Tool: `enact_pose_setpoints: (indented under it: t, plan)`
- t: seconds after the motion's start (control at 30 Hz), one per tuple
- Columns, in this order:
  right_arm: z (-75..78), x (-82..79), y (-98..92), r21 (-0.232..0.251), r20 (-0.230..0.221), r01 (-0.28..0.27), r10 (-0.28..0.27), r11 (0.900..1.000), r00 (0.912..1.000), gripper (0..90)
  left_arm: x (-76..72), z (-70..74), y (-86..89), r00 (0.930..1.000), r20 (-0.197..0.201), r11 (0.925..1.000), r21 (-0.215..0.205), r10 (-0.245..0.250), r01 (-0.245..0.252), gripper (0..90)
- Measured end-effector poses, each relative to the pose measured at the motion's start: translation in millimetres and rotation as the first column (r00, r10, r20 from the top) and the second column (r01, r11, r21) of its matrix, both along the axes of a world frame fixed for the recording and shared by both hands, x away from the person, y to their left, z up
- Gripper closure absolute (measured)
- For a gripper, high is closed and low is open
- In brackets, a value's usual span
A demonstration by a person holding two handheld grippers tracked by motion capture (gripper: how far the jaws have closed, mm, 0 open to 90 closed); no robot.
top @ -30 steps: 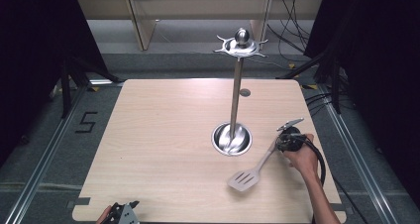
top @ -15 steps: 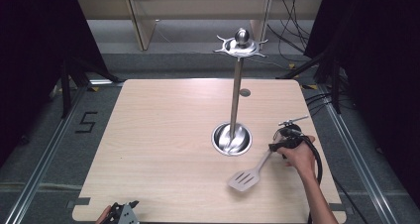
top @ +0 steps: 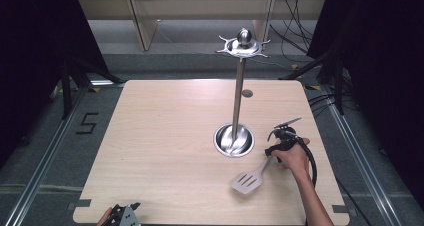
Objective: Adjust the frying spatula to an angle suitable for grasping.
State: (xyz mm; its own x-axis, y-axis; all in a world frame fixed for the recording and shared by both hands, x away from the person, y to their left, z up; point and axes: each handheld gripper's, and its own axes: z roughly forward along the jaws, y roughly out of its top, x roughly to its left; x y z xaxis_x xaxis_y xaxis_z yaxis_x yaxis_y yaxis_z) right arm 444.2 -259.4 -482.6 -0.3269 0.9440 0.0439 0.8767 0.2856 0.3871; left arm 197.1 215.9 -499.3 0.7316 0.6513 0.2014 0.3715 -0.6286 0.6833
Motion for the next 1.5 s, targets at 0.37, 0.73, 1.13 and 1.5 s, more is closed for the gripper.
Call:
enact_pose_setpoints:
  t: [0.37,0.73,1.13,1.5]
  plan:
    - [3.4,3.6,12.6,-0.023,-0.085,0.008,-0.010,1.000,0.9963,33.2,-0.5,0.7,0.4,1.0000,-0.002,1.0000,-0.001,-0.003,0.003,15.3]
    - [7.1,8.0,10.3,-0.041,-0.128,-0.116,0.110,0.992,0.9857,54.1,-0.5,0.4,-0.3,1.0000,0.006,1.0000,-0.004,0.000,0.000,15.3]
    - [10.3,14.9,6.3,-0.069,-0.189,-0.166,0.150,0.984,0.9704,67.9,1.0,0.4,-0.7,1.0000,0.001,0.9999,-0.013,-0.002,0.002,15.2]
    - [10.3,10.8,5.0,-0.084,-0.207,-0.243,0.222,0.966,0.9528,75.4,1.5,-0.3,-2.8,1.0000,-0.002,0.9999,-0.011,-0.002,0.002,15.2]
